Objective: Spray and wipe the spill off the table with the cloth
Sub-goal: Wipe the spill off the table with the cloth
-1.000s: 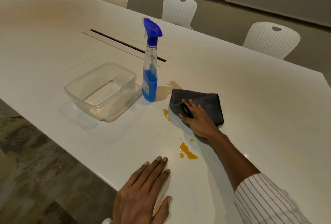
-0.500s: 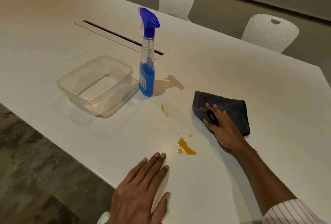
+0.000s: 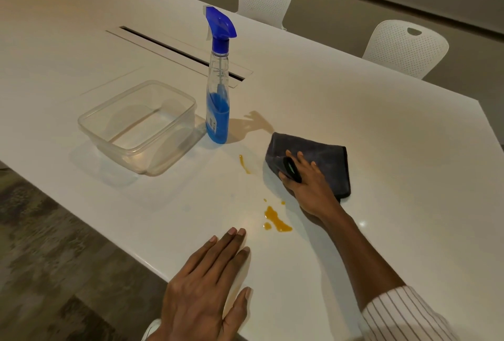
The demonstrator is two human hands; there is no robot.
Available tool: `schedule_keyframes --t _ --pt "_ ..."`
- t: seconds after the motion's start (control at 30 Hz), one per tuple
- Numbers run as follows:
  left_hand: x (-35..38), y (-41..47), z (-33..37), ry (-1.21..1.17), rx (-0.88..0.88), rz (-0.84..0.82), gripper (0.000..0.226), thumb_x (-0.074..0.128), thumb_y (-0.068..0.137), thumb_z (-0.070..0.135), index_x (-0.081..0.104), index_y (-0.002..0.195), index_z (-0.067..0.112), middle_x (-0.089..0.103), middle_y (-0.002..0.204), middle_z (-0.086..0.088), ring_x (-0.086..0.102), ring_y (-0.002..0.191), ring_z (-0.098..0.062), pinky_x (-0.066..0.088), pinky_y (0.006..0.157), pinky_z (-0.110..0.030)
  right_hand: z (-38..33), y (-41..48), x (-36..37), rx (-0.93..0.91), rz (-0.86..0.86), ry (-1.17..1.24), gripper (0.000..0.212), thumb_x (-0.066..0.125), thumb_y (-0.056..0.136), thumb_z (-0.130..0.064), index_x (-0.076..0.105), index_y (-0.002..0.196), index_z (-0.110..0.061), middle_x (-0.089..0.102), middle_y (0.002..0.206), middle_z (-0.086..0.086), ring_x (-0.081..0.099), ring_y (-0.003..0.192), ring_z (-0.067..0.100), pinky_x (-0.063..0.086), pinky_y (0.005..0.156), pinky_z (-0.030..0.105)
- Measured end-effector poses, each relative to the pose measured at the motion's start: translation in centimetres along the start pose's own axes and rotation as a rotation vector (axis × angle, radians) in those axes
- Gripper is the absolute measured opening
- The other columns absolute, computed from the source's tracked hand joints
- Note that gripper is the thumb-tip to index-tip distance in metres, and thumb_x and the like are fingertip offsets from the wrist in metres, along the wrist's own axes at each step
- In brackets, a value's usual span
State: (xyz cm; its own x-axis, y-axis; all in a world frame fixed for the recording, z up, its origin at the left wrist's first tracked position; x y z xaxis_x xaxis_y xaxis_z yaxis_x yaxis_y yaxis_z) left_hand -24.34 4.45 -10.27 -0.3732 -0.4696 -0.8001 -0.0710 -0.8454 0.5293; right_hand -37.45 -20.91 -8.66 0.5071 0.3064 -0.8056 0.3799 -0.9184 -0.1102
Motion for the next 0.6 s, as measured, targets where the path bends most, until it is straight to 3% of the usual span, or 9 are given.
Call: schedule_keyframes --t 0.2,0.4,0.5,0.6 --pt "-0.3 -0.1 0.0 0.000 -0.020 -0.025 0.054 0.057 0.100 0.046 0.069 0.145 0.018 0.052 0.168 0.001 0.045 0.158 -0.014 0.049 0.119 -0.042 -5.1 -0.1 4.4 -0.150 -0.144 0.052 0.064 0.051 0.100 -0.054 0.023 0.158 -0.047 0.011 0.172 -0.013 0.001 0.160 0.027 0.006 0.127 0.052" --pt "0.0 -0.2 -0.3 0.021 -0.020 -0.048 0.056 0.057 0.101 0.051 0.067 0.148 0.021 0.049 0.169 0.002 0.041 0.160 -0.012 0.048 0.120 -0.040 -3.1 -3.6 4.8 -0.261 -0.232 0.171 0.058 0.056 0.098 -0.053 0.032 0.151 -0.057 0.023 0.167 -0.025 0.004 0.159 0.012 0.007 0.129 0.047" --pt "-0.1 -0.1 -0.2 0.013 -0.023 -0.028 0.056 0.059 0.100 0.050 0.068 0.146 0.021 0.050 0.169 0.002 0.042 0.160 -0.012 0.052 0.118 -0.041 -1.7 -2.7 3.2 -0.133 -0.206 0.320 0.052 0.061 0.098 -0.045 0.044 0.147 -0.053 0.029 0.165 -0.022 0.004 0.159 0.013 0.010 0.125 0.038" --pt "-0.2 -0.2 0.0 -0.004 -0.012 -0.001 0.054 0.057 0.100 0.047 0.070 0.144 0.017 0.053 0.167 -0.001 0.044 0.159 -0.015 0.052 0.119 -0.043 -1.7 -0.4 2.1 -0.039 -0.123 0.239 0.061 0.057 0.098 -0.052 0.035 0.155 -0.045 0.030 0.168 -0.009 0.011 0.159 0.021 0.014 0.127 0.050"
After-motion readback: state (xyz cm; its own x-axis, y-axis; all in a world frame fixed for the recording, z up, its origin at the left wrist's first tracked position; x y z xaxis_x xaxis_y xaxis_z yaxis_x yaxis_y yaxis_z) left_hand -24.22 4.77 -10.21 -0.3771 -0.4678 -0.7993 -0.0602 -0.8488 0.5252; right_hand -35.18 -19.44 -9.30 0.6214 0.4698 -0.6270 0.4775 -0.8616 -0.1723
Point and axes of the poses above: each hand's wrist, its own y-axis towards the middle knuckle, its own x-axis out of the palm, z = x × y, the point moved 9 cm from there along y, towards the middle knuckle
